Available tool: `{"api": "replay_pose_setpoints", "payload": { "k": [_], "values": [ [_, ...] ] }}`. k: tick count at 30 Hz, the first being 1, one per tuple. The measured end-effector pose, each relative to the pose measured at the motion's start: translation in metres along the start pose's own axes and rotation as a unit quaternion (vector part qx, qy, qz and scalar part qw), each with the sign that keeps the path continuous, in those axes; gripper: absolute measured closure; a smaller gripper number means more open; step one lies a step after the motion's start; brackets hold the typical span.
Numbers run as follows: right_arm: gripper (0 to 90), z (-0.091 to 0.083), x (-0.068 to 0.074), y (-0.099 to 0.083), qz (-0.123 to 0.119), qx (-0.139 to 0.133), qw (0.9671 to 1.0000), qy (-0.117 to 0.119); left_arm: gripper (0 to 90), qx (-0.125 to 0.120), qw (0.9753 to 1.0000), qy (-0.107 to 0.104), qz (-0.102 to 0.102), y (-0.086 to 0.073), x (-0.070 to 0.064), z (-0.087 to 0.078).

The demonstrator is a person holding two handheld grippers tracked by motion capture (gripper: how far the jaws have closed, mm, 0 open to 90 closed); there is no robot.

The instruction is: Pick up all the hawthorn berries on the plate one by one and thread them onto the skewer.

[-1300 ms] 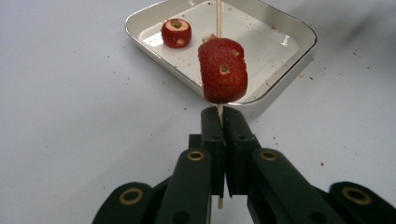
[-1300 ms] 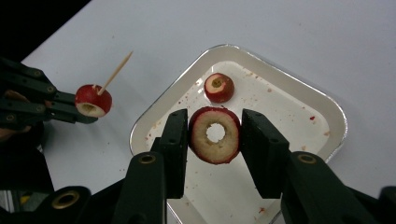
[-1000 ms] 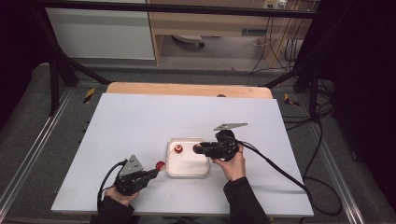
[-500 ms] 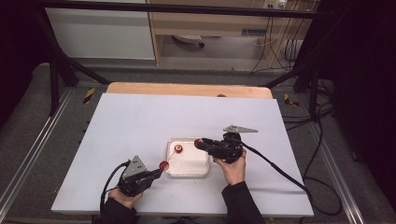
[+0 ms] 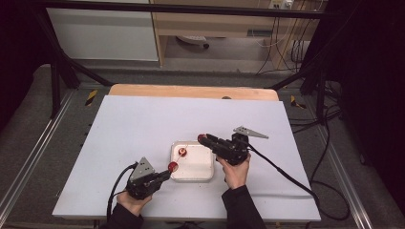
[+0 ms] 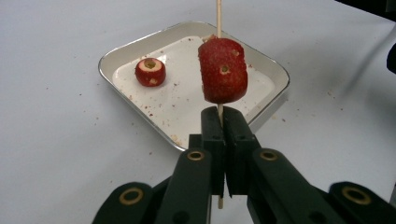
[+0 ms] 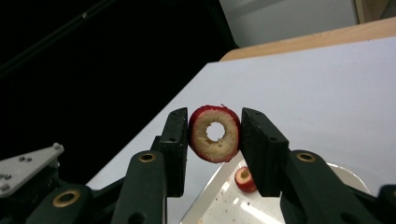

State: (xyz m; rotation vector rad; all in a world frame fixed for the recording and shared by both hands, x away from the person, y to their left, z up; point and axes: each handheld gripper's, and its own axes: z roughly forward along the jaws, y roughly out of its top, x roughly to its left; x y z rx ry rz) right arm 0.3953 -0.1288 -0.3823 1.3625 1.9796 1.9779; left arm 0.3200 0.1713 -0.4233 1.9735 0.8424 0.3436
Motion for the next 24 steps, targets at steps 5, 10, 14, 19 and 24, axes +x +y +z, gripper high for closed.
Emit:
{"api": "replay_pose_setpoints", "payload": {
  "k": [5,10,14,19,24],
  "values": [
    [63.3,0.001,0.001,0.002,0.009,-0.029,0.9995,0.000,87.8,-0.007,0.9999,-0.004,-0.007,0.007,-0.005,0.005],
    [63.4,0.001,0.001,0.003,0.014,-0.051,0.9986,-0.004,87.8,-0.014,0.9998,-0.009,-0.014,0.013,-0.010,0.010],
    [63.4,0.001,0.001,0.003,0.019,-0.066,0.9976,-0.003,87.9,-0.017,0.9995,-0.011,-0.022,0.017,-0.012,0.014],
    [63.5,0.002,0.002,0.003,0.019,-0.088,0.9959,-0.005,87.8,-0.026,0.9988,-0.017,-0.037,0.022,-0.015,0.017],
    [63.5,0.004,0.002,0.003,0.022,-0.107,0.9940,-0.003,87.8,-0.027,0.9988,-0.016,-0.039,0.026,-0.018,0.020]
  ]
}}
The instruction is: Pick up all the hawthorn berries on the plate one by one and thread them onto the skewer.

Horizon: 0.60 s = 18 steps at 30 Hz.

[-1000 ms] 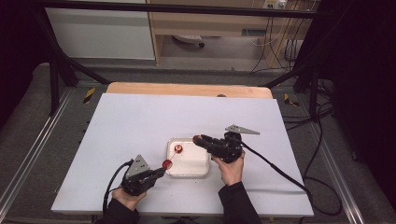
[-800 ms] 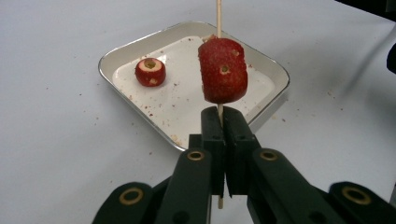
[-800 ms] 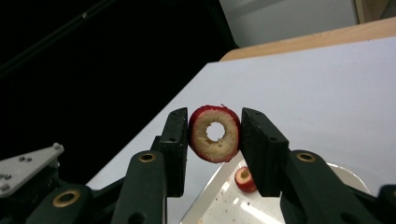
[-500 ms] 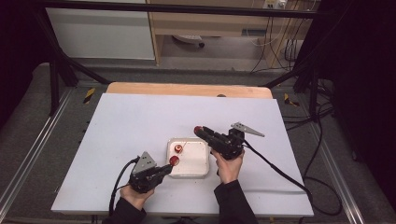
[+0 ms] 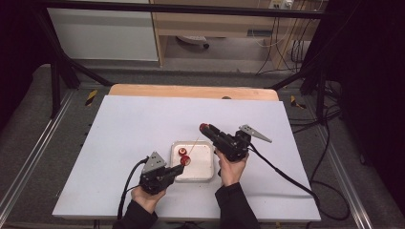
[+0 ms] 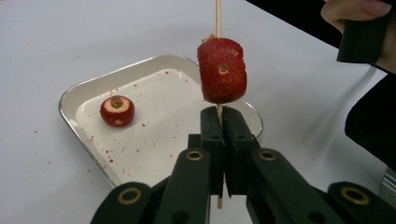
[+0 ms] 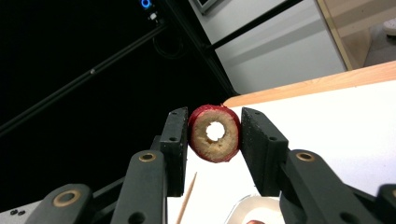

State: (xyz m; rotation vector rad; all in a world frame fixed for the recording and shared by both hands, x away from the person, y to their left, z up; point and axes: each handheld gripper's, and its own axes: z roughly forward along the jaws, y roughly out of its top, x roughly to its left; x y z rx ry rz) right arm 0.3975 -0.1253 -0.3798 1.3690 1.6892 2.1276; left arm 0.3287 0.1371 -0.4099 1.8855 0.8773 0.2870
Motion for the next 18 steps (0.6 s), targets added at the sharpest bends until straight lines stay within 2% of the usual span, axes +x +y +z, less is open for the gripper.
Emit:
{"api": "replay_pose_setpoints", "payload": {
  "k": [5,18],
  "values": [
    [63.5,0.0006,0.0004,-0.0013,0.000,-0.012,0.9999,0.001,87.8,-0.002,1.0000,0.000,-0.004,0.0039,-0.0021,0.0030],
    [63.5,0.0010,0.0016,-0.0037,0.004,-0.023,0.9997,0.008,87.8,-0.010,0.9998,-0.007,-0.017,0.0082,-0.0050,0.0069]
  ]
}}
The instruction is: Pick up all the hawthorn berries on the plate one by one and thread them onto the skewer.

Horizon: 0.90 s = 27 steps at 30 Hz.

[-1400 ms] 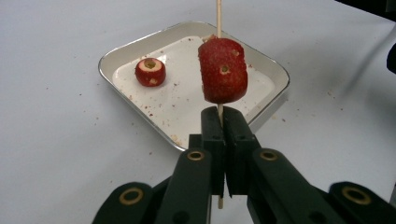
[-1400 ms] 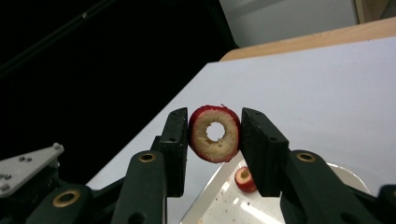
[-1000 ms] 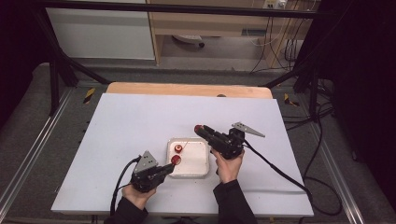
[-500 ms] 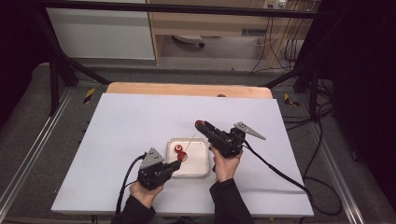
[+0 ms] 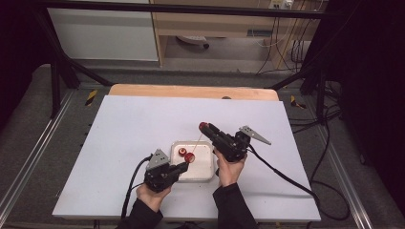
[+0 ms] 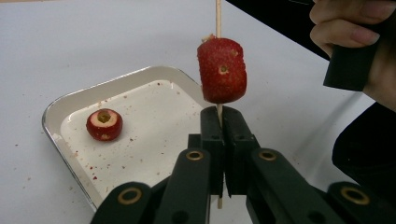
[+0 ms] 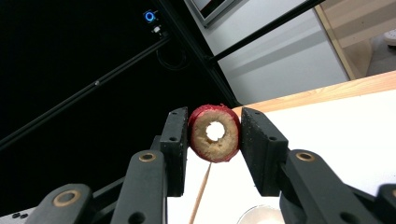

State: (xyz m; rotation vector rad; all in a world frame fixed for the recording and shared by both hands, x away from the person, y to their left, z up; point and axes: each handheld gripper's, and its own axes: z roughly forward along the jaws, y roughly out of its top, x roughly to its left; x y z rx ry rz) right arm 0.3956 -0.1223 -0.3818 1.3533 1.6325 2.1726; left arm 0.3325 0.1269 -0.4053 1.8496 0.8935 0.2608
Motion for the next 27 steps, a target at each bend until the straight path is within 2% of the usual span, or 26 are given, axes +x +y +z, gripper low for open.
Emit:
{"api": "replay_pose_setpoints", "payload": {
  "k": [8,22,27],
  "values": [
    [63.5,0.000,0.000,-0.002,-0.002,0.004,1.0000,0.000,87.8,-0.003,1.0000,0.002,-0.002,0.001,0.000,0.000],
    [63.6,0.002,0.002,-0.013,-0.007,0.014,0.9999,0.003,87.9,-0.010,0.9996,0.003,-0.027,0.005,-0.001,0.006],
    [63.7,0.000,0.004,-0.016,-0.012,0.017,0.9998,0.005,88.0,-0.009,0.9996,0.005,-0.026,0.005,0.000,0.007]
  ]
}}
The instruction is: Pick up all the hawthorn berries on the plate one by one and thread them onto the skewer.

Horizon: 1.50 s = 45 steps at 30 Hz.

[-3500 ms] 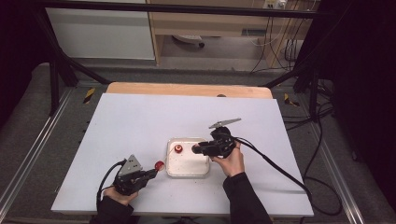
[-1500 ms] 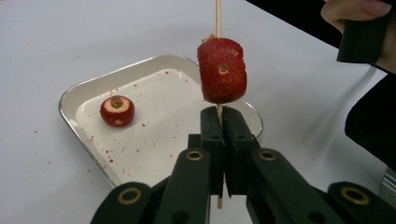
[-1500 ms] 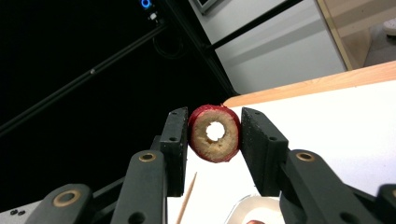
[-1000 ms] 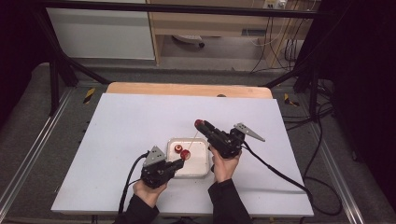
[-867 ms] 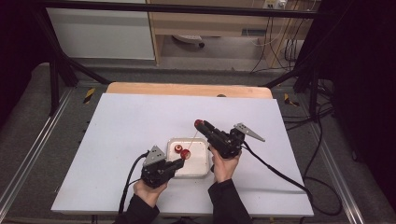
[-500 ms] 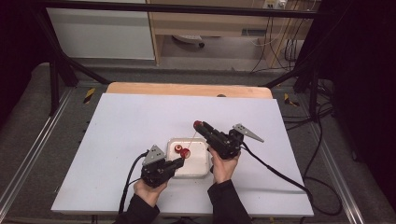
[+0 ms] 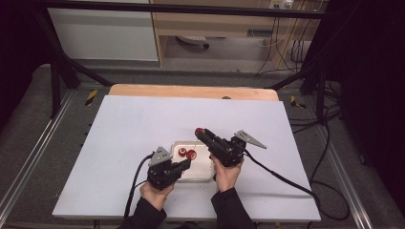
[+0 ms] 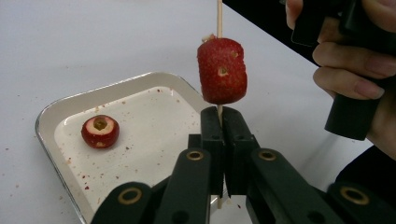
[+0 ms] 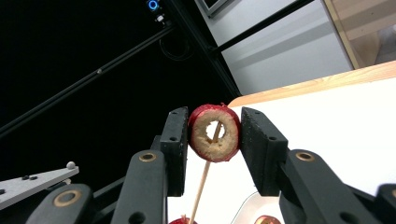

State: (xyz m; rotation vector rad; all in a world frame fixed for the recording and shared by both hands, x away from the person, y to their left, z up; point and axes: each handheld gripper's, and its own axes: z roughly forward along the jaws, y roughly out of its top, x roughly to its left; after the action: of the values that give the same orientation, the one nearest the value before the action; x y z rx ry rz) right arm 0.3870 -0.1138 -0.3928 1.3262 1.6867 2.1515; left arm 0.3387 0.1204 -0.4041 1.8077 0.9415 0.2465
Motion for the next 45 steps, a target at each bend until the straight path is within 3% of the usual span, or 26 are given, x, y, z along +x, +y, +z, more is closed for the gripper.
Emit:
{"api": "replay_pose_setpoints", "payload": {
  "k": [12,15,26,45],
  "values": [
    [64.0,-0.0041,-0.0018,0.0011,0.021,0.002,0.9998,0.002,88.0,-0.014,0.9998,0.008,0.007,-0.0008,0.0014,-0.0011],
    [64.2,-0.0047,-0.0046,0.0007,0.030,0.002,0.9995,0.003,88.2,-0.011,0.9999,-0.001,0.004,-0.0014,-0.0010,0.0005],
    [64.5,-0.0034,-0.0046,-0.0017,0.013,-0.019,0.9997,0.009,88.2,-0.025,0.9996,-0.004,-0.009,-0.0019,-0.0056,-0.0016],
    [64.7,0.0023,-0.0083,-0.0062,0.032,-0.018,0.9993,0.006,88.6,-0.018,0.9998,0.012,-0.004,-0.0037,-0.0040,-0.0028]
  ]
}}
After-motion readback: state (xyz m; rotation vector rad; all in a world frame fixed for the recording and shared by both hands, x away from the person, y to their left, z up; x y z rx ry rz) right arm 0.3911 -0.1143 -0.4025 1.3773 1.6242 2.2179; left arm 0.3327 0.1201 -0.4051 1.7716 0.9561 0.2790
